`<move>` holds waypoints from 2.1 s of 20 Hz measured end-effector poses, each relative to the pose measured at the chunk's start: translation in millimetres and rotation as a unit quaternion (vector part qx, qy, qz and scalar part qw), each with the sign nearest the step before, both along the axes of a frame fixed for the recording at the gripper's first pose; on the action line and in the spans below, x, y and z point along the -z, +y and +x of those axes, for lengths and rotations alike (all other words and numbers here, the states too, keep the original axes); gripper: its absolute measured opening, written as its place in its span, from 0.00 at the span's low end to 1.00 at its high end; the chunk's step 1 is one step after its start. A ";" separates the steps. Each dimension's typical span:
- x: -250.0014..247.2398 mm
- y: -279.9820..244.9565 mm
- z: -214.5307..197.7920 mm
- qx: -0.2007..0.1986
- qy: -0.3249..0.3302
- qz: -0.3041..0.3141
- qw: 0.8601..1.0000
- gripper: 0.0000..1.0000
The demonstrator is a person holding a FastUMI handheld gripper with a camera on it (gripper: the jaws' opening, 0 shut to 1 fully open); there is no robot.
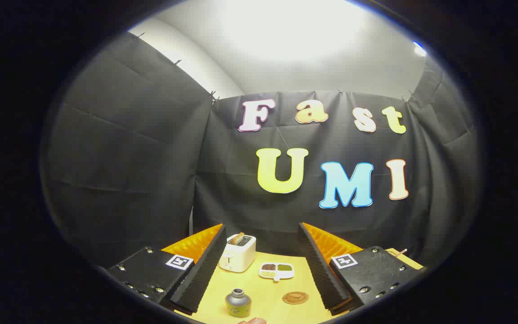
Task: Take the bottle from table, then pour the juice into the cup, finally place the bottle on the coaster
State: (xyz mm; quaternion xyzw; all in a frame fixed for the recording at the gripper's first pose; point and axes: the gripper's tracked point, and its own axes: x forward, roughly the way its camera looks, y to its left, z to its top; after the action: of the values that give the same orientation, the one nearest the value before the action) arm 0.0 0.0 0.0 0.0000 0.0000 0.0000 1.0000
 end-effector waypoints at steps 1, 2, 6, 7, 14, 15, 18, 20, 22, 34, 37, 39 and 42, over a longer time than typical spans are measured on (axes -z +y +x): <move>-3.1 1.6 -1.2 0.001 -0.004 0.002 1.000 0.96; -5.7 3.6 -2.2 0.004 -0.009 0.002 1.000 0.96; -6.4 1.8 -6.3 0.018 -0.014 -0.010 1.000 0.97; -6.8 0.5 -7.7 0.022 -0.012 -0.010 1.000 0.97; -29.1 0.7 -13.0 0.048 -0.031 -0.019 0.998 0.96; -31.8 3.2 -13.2 0.047 -0.034 -0.021 0.998 0.96; -32.1 11.7 -15.3 0.041 -0.038 -0.026 0.998 0.96; -29.3 16.1 -15.3 0.037 -0.036 -0.032 0.998 0.96; -24.1 19.6 -14.9 0.032 -0.031 -0.034 0.998 0.96; 30.5 19.0 -16.0 0.078 -0.016 -0.023 0.997 0.96; 68.7 28.9 -16.1 0.081 0.013 -0.011 0.997 0.96; 92.1 35.8 -16.7 0.081 0.030 -0.002 0.996 0.97; 129.3 45.0 -15.2 0.081 0.054 0.001 0.995 0.97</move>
State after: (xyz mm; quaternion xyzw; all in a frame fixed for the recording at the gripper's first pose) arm -15.2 45.0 -129.3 0.0014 0.0542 -0.0811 0.9952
